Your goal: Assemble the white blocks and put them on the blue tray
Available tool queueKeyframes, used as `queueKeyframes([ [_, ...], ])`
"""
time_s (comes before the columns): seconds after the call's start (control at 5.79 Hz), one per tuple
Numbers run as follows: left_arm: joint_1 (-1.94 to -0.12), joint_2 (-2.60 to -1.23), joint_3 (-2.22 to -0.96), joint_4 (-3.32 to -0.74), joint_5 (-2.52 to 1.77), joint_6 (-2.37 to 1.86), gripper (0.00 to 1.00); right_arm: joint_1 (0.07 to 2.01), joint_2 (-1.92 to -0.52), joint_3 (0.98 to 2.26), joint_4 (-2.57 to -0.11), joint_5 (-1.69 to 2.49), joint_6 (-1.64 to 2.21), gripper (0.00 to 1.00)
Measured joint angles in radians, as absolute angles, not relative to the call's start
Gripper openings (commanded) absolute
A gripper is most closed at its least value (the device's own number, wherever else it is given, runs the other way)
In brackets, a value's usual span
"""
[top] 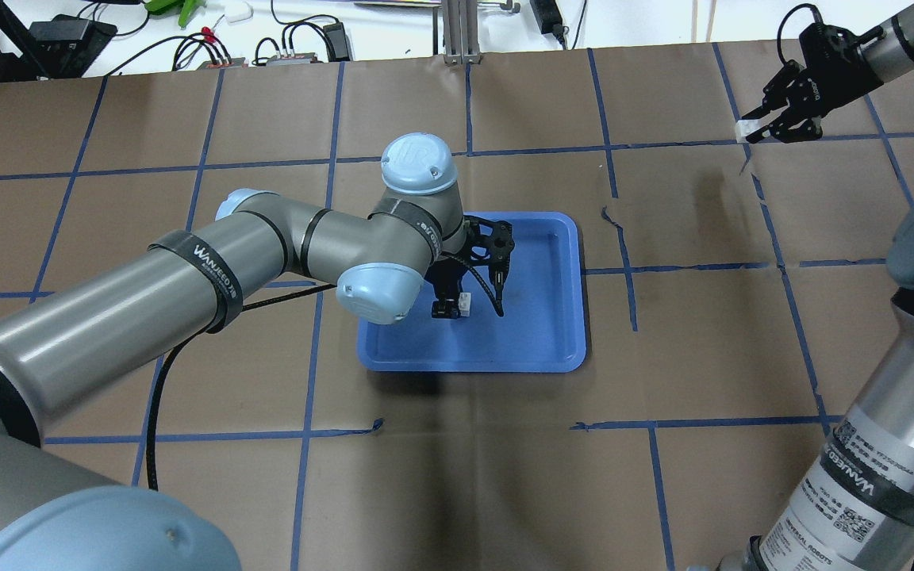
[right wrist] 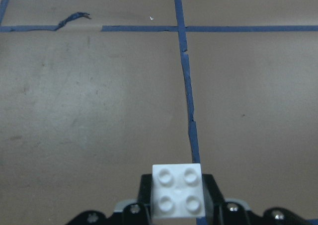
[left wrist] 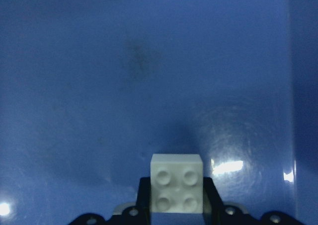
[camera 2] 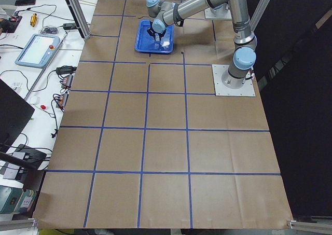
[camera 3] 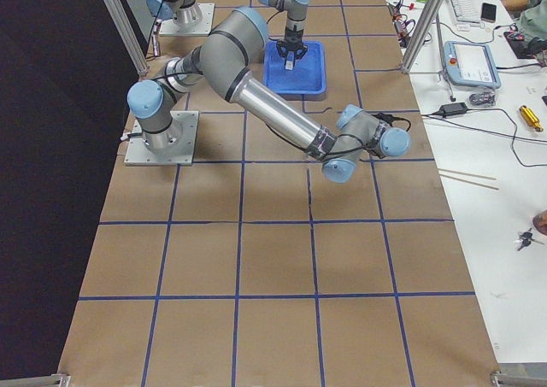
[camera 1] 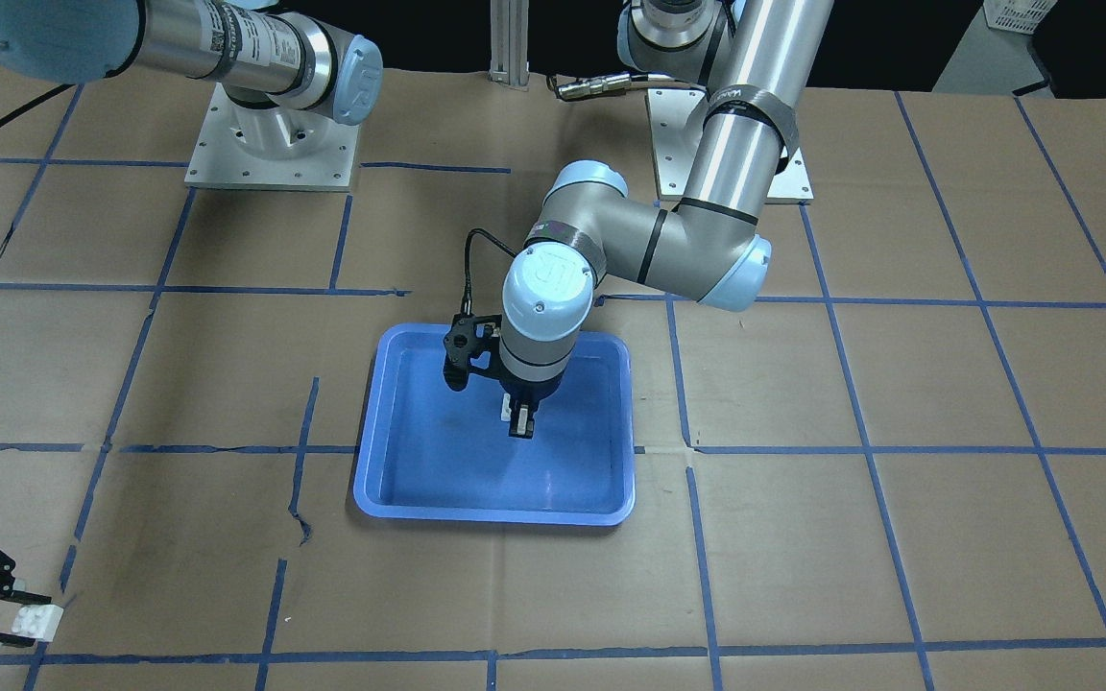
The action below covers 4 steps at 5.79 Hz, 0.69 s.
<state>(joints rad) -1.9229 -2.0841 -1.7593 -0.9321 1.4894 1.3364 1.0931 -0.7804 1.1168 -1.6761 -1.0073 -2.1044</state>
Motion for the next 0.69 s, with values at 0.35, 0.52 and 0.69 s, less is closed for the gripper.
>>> queueKeyframes([
  [0.35, -1.922, -2.077, -1.740, -0.945, 1.498, 1.334, 0.94, 1.110, -0.875, 1.160, -1.587, -1.006, -2.113, 0.31],
  [0.52, -1.911, -2.045, -1.734, -0.979, 1.499, 1.321, 0.94, 1.126, -0.940, 1.231, -1.576, -1.005, -2.115, 0.31],
  [0.69, -1.880, -1.982, -1.731, -1.053, 1.500, 1.301, 0.94, 1.139, -1.013, 1.324, -1.580, -1.000, -2.115, 0.31],
])
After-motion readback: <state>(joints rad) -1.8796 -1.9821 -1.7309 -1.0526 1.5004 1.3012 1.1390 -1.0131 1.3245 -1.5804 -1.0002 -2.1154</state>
